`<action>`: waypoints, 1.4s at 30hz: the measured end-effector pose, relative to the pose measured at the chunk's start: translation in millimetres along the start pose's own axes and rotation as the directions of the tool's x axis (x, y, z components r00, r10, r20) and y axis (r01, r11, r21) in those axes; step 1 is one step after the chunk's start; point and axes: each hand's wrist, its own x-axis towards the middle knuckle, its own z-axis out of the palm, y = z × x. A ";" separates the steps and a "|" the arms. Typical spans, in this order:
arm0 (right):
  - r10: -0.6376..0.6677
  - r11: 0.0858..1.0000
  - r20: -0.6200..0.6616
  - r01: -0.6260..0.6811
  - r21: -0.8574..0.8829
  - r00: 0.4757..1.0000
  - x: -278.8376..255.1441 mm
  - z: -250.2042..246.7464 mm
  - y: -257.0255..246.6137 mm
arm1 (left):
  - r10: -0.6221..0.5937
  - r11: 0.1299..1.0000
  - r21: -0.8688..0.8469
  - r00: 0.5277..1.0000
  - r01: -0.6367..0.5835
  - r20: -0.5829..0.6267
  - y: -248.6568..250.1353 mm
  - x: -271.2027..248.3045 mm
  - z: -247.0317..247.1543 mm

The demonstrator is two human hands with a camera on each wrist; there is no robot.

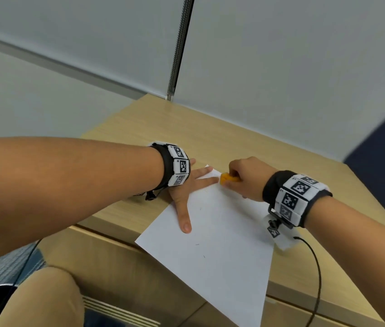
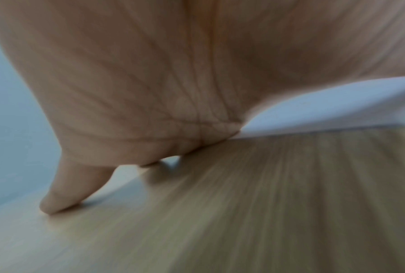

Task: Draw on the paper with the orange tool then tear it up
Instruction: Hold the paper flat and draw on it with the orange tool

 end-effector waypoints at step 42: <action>-0.151 0.989 0.040 0.151 -0.008 0.988 3.5 16.6 -41.4 | -0.109 0.974 0.207 0.993 0.096 0.052 -2.7 0.6 -6.4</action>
